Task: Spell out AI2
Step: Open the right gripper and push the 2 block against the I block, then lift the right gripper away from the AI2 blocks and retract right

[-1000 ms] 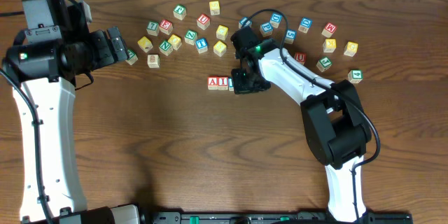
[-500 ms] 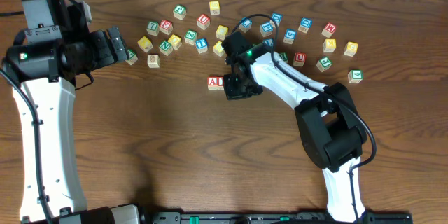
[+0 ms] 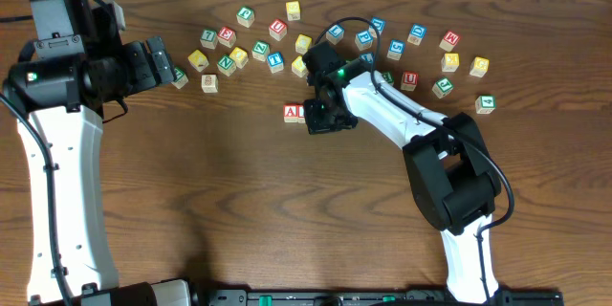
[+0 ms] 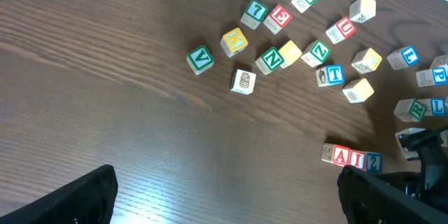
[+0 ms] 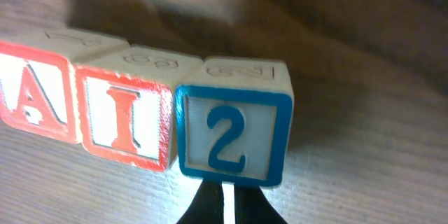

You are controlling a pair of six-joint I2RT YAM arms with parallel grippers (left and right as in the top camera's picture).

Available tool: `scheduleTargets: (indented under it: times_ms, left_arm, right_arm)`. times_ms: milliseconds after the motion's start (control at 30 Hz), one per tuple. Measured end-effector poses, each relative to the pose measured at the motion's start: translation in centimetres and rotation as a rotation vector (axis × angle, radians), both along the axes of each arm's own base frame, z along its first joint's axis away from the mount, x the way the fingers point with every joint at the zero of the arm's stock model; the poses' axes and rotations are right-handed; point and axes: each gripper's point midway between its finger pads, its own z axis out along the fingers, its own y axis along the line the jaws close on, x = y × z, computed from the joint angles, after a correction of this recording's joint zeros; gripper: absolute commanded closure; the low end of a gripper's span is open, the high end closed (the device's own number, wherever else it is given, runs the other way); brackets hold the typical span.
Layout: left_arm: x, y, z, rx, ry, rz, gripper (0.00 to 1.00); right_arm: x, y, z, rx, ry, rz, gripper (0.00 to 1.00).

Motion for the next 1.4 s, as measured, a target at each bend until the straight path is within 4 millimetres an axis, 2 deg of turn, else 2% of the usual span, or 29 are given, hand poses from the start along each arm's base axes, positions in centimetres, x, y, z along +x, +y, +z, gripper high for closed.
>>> scheduleTargets:
  times_ms: [133, 233, 467, 633, 867, 1400]
  left_arm:
    - [0.0, 0.0, 0.0, 0.000, 0.000, 0.000, 0.01]
    - [0.0, 0.0, 0.0, 0.000, 0.000, 0.000, 0.01]
    - [0.0, 0.0, 0.0, 0.000, 0.000, 0.000, 0.01]
    - [0.0, 0.0, 0.0, 0.000, 0.000, 0.000, 0.01]
    - [0.0, 0.0, 0.0, 0.000, 0.000, 0.000, 0.01]
    - [0.0, 0.0, 0.0, 0.000, 0.000, 0.000, 0.01]
  right_arm:
    - [-1.0, -0.7, -0.2, -0.028, 0.042, -0.001, 0.98]
    - [-1.0, -1.6, -0.1, -0.053, 0.047, -0.012, 0.98]
    - [1.6, -3.8, 0.5, -0.063, -0.012, -0.074, 0.96]
    - [2.8, -3.1, 0.7, -0.037, -0.065, -0.074, 0.96]
    - [2.8, -2.0, 0.9, -0.025, -0.088, -0.053, 0.95]
    - [2.7, -2.0, 0.9, -0.027, -0.085, -0.052, 0.97]
